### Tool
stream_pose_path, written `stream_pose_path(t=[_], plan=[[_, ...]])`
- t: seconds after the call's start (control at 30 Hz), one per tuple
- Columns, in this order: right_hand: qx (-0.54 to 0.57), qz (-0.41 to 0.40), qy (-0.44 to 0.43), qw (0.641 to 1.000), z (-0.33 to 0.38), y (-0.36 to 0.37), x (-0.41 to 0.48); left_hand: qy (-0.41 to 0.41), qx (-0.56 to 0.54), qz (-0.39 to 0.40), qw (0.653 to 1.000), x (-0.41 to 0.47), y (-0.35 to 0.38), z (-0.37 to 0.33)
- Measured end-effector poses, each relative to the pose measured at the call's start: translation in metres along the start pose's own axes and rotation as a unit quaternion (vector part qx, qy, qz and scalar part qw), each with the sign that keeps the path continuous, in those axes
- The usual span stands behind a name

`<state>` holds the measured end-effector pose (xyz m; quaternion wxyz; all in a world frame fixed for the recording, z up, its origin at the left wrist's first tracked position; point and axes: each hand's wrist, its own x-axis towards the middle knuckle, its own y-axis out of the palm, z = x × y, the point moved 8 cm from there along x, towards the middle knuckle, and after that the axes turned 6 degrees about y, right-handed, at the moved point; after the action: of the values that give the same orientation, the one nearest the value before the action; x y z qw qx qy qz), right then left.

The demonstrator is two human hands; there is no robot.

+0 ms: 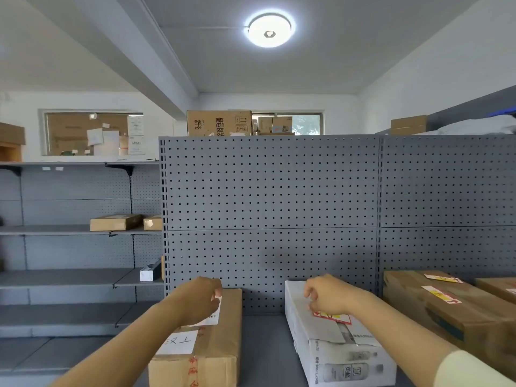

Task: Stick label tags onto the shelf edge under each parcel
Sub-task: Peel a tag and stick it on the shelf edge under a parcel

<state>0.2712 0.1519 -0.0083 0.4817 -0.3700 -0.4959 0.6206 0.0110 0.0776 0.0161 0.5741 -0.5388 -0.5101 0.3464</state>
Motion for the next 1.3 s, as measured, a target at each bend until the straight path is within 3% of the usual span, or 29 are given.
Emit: stream_pose_path(t=[0.3, 0.77, 1.03, 1.3], plan=[[-0.036, 0.042, 0.091, 0.994, -0.07, 0.02, 0.03, -0.012, 0.003, 0.004, 1.0, 0.007, 0.013, 0.011], [-0.002, 0.061, 0.04, 0.997, -0.055, 0.04, 0.071, -0.053, 0.023, 0.018, 0.998, -0.013, 0.019, 0.025], [0.043, 0.13, 0.044, 0.99, -0.053, 0.043, 0.067, -0.061, 0.02, 0.032, 0.997, -0.018, 0.024, 0.022], [-0.024, 0.076, 0.012, 0.997, -0.042, 0.037, 0.067, -0.053, 0.037, 0.061, 0.996, -0.028, 0.027, 0.022]])
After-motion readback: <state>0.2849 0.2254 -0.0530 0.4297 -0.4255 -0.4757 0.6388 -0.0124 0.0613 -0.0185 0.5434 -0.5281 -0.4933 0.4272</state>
